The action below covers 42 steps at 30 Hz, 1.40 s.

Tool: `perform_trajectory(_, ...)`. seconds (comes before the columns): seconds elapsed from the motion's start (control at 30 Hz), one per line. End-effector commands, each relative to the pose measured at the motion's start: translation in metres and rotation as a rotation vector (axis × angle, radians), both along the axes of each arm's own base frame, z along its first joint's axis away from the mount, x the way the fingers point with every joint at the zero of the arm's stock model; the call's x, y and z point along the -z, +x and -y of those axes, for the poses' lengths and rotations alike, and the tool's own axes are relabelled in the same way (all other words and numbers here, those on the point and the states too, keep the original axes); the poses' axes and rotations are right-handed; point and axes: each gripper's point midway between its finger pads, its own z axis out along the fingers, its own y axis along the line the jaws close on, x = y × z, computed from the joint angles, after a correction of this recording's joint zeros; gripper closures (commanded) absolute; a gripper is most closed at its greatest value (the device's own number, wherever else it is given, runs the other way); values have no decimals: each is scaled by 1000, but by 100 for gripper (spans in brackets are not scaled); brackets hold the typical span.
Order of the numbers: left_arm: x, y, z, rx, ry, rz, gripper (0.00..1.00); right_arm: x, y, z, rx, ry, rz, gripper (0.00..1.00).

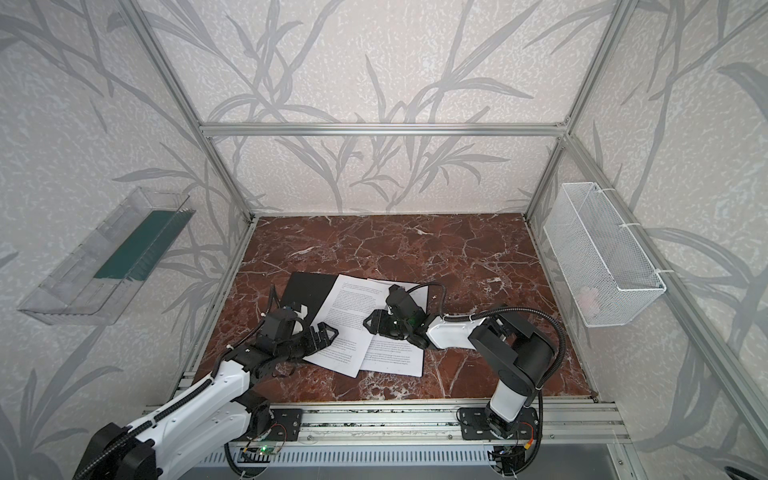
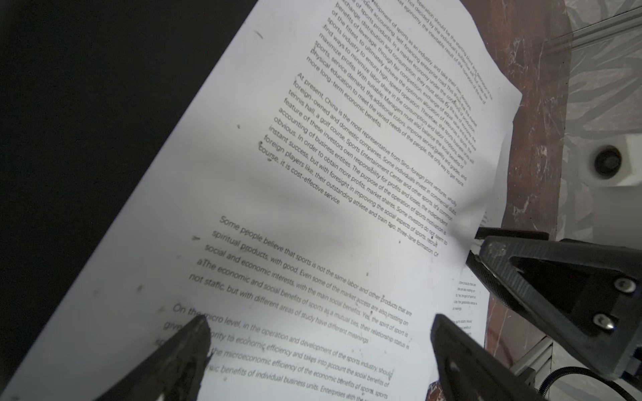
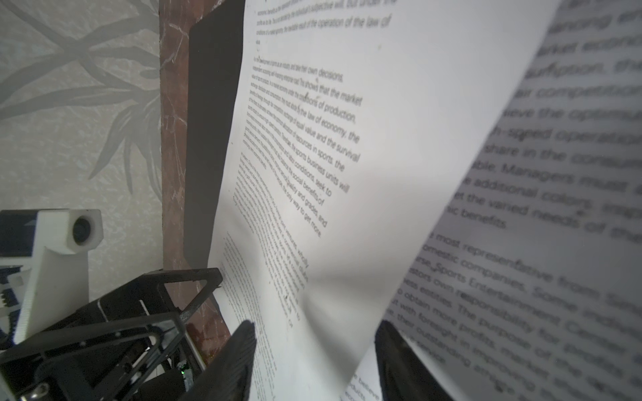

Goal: Put the files into the folder

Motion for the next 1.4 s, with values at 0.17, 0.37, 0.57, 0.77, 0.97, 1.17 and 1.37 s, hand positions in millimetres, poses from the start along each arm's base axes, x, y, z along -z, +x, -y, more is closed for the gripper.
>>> perform_trajectory(0.17,2,0,-1,-1,3,4,1,4,2,-9,49,74,14,54)
perform_trajectory(0.37,2,0,0,-1,1,4,1,13,4,-4,106,94,-5,57)
perform_trajectory(0.57,2,1,1,1,-2,3,1,11,6,-11,102,134,15,61)
perform_trajectory(0.77,2,1,1,1,-2,2,1,6,8,-13,114,162,46,71)
perform_trajectory(0.97,-9,5,6,3,-35,17,1,-15,10,-16,79,158,123,94)
perform_trajectory(1.17,-66,9,24,58,-150,101,1,-39,2,0,11,99,138,100)
perform_trajectory(1.37,-131,-2,16,107,-122,248,1,-76,-8,45,-22,32,104,100)
